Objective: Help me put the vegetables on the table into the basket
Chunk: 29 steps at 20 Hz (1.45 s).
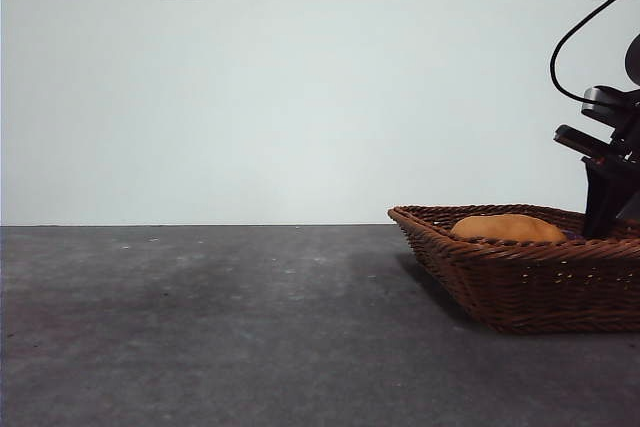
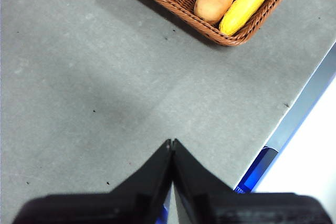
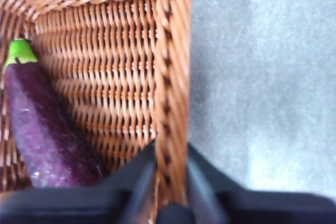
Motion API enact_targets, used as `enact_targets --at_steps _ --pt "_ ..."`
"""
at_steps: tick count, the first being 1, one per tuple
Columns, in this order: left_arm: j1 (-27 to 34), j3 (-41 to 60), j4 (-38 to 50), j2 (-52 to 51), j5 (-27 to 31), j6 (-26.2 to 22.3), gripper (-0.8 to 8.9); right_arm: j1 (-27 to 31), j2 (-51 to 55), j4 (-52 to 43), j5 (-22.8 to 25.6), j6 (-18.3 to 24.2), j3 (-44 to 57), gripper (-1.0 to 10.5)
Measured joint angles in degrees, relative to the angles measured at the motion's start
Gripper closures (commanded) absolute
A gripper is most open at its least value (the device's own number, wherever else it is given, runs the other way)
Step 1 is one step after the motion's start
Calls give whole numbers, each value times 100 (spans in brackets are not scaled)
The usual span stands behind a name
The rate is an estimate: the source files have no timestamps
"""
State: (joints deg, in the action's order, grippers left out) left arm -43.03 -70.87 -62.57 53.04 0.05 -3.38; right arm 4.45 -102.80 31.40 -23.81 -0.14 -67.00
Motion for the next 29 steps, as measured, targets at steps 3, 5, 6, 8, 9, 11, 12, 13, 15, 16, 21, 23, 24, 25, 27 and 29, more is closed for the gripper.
enact_targets --at_steps 3,5,6,8,9,11,12,13,15,16,21,23,24,25,27,29 --pt "0 0 0 0 0 0 821 -4 -20 35 0 0 0 591" --pt "0 0 -7 0 0 0 821 -4 114 68 24 0 0 596" --pt "0 0 -37 0 0 0 821 -4 302 118 96 0 0 596" --pt "0 0 -50 0 0 0 821 -4 914 361 155 -2 0 600" --pt "0 0 -50 0 0 0 821 -4 1252 579 129 0 0 600" --pt "0 0 -50 0 0 0 821 -13 1969 1239 35 0 -2 604" --pt "0 0 -52 0 0 0 821 -22 2374 1633 -98 7 -2 605" --pt "0 0 -52 0 0 -2 821 -26 2809 2026 -232 31 -2 622" --pt "0 0 -50 0 0 -48 821 -28 3641 2704 -282 94 -2 742" --pt "0 0 -48 0 0 -63 821 -28 4037 2977 -286 109 -2 772" --pt "0 0 -48 0 0 -116 821 -31 5431 3987 -295 184 -2 893" --pt "0 0 -48 0 0 -157 820 -31 5766 4387 -302 267 -2 902" --pt "0 0 -48 0 0 -162 820 -31 5897 4612 -302 319 -2 963" --pt "0 0 -48 0 0 -166 820 -31 5980 4623 -306 378 -2 961" --pt "0 0 -48 0 0 -173 819 -31 6122 4625 -343 450 -4 959" --pt "0 0 -50 0 0 -175 818 -31 6196 4625 -367 448 -4 958"
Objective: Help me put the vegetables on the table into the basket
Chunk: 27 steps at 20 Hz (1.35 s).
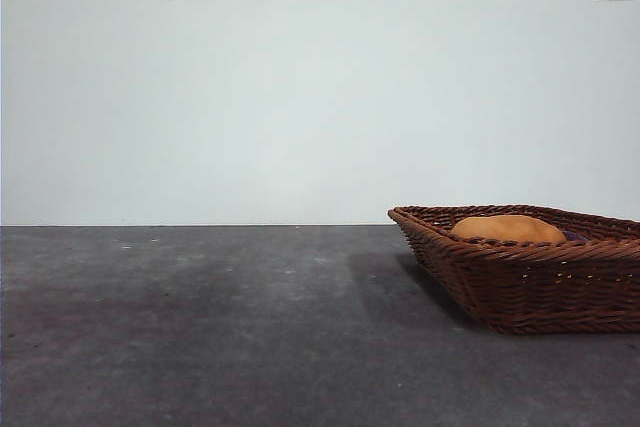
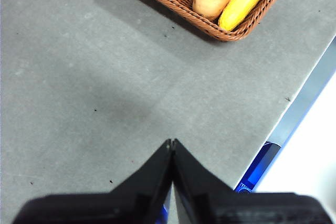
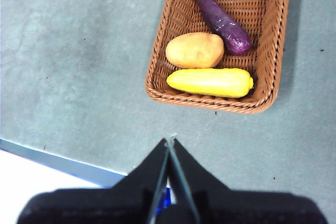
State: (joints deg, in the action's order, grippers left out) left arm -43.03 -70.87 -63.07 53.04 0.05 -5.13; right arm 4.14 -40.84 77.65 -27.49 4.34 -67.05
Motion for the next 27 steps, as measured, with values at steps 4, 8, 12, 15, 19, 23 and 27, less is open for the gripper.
enact_targets --at_steps 4,8,12,15,19,23,27 --pt "0 0 0 0 0 0 818 0 15 0 2 0 0 958" --pt "0 0 0 0 0 0 818 0 13 0 2 0 0 945" --pt "0 0 0 0 0 0 818 0 -63 0 4 0 0 945" --pt "0 0 0 0 0 0 818 0 -221 0 7 0 0 945" --pt "0 0 0 0 0 0 818 0 -527 0 7 0 0 945" --pt "0 0 92 0 2 -168 817 0 -940 2 7 0 0 945" --pt "0 0 800 0 131 -328 817 0 -1423 2 48 0 0 945"
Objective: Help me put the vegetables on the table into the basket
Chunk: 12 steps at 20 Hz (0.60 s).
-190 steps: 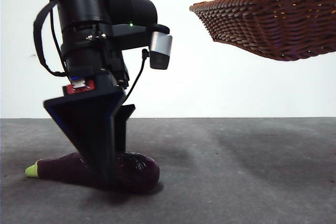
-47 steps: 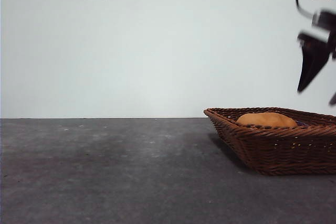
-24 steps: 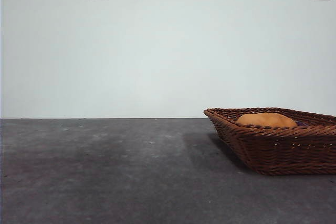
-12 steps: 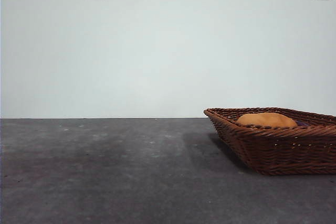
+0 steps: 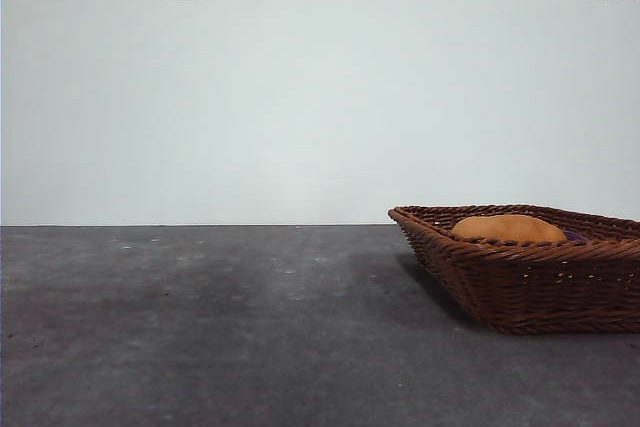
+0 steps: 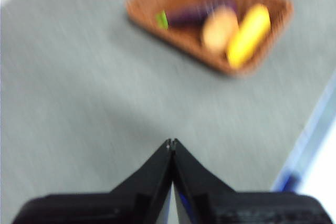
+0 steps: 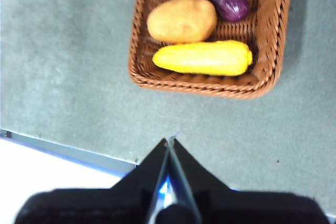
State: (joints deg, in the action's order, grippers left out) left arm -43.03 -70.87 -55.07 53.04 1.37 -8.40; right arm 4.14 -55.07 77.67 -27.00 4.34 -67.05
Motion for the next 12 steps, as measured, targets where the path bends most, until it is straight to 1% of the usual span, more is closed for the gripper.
enact_targets --at_steps 3,5,6,7,8,10,12 --pt "44 0 861 -26 229 -105 817 0 -387 0 186 0 0 945" --pt "407 0 1576 -205 365 -413 817 0 -625 -4 330 0 0 945" --pt "702 0 1928 -345 337 -579 817 0 -717 -42 396 0 0 945" --pt "1034 0 2186 -487 177 -686 817 0 -789 -247 474 0 0 945" --pt "1388 0 2306 -632 -101 -756 817 0 -859 -511 566 0 0 945" --pt "2162 11 2319 -903 -662 -826 817 0 -997 -1029 765 0 0 945" --pt "2942 175 2330 -1224 -756 -855 817 0 -1082 -1670 876 2 0 945"
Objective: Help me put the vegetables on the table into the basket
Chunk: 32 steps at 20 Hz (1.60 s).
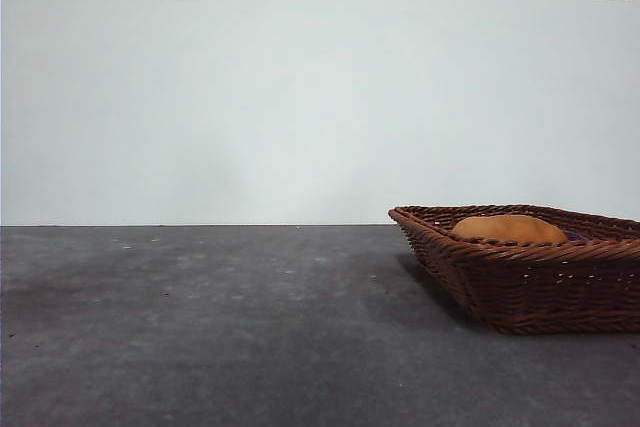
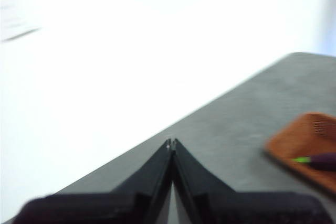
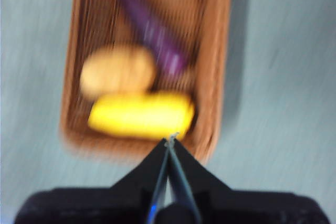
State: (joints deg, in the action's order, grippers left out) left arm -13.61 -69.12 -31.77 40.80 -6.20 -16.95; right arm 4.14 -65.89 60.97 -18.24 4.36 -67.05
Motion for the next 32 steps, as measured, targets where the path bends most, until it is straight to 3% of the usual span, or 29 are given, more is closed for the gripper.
enact_targets --at_steps 3,8,13,17,23,32 --pt "826 601 299 -643 0 0 817 0 -50 -1001 210 0 0 945" --pt "1362 2675 1880 -2002 -2 59 817 0 -52 -2269 350 2 0 945" --pt "1440 4865 2728 -2846 -2 614 817 0 -52 -2411 348 2 0 945" --pt "1460 5930 2813 -3254 11 1005 817 0 -52 -2411 348 2 0 945" --pt "1462 6776 2962 -3921 142 1325 817 0 -52 -2411 350 2 0 945" --pt "1473 6808 2194 -4039 273 1593 817 0 -52 -2411 350 2 0 945"
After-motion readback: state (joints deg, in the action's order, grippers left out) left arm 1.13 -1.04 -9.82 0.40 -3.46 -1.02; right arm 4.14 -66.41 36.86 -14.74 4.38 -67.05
